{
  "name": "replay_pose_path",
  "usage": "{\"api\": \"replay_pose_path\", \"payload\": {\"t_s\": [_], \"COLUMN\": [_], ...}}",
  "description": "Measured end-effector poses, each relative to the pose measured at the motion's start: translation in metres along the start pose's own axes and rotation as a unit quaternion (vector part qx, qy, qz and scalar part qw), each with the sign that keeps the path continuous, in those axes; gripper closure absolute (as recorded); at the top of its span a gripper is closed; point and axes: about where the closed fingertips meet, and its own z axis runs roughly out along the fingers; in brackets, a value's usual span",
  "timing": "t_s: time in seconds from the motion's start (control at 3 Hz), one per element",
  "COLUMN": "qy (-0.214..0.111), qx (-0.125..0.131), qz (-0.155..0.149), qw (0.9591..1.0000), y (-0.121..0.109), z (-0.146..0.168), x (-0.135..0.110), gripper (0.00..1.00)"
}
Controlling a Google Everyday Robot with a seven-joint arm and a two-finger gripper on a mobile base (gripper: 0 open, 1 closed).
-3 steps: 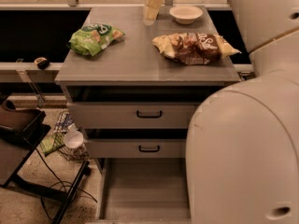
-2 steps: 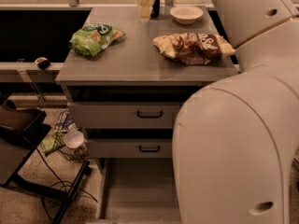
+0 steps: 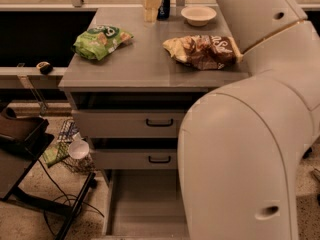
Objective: Place green rice chip bag into bottom drawer
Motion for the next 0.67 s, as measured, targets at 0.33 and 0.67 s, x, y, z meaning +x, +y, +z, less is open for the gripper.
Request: {"api": "replay_pose_path", "payload": {"t_s": [0.33,0.67], "qy": [-0.015,-0.006], "qx": [0.020,0.030], "qz": [-0.076,-0.135], "qw": [0.9968,0.9904], "y": [-0.023,-0.038], "z": [0.049,0.080], "x": [-0.028,-0.047], "gripper": [0.00,0.00]}}
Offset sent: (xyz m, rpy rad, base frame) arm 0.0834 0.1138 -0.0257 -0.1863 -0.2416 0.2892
